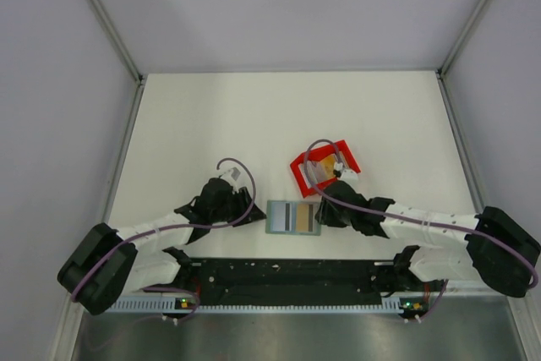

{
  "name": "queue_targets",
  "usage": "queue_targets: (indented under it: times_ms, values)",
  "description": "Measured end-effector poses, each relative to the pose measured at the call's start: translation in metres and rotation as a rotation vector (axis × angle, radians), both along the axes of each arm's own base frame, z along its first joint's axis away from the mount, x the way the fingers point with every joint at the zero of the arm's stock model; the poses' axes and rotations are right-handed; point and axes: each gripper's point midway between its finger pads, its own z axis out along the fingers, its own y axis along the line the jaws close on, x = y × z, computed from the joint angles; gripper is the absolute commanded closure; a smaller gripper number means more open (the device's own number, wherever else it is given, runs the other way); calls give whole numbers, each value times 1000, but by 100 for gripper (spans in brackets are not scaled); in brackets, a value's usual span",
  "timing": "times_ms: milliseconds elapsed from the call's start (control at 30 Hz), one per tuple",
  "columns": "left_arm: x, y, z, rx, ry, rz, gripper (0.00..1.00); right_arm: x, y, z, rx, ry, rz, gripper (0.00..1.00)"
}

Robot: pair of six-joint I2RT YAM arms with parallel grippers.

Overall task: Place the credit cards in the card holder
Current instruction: Close the card holder at the center of the board.

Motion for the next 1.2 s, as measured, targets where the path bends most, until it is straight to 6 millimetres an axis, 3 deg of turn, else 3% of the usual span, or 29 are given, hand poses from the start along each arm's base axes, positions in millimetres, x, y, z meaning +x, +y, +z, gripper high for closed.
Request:
queue_targets:
  times_ms: [133, 600, 1200]
  values:
    - [-1, -1, 0, -6, 2, -6, 57, -4, -4, -8, 20, 20, -4, 64]
    - [-2, -8, 3, -40, 2, -39, 51, -1, 3, -7, 119, 8, -10, 66]
    - [-8, -16, 2, -118, 38, -39, 59, 1, 12, -8, 153, 14, 4, 69]
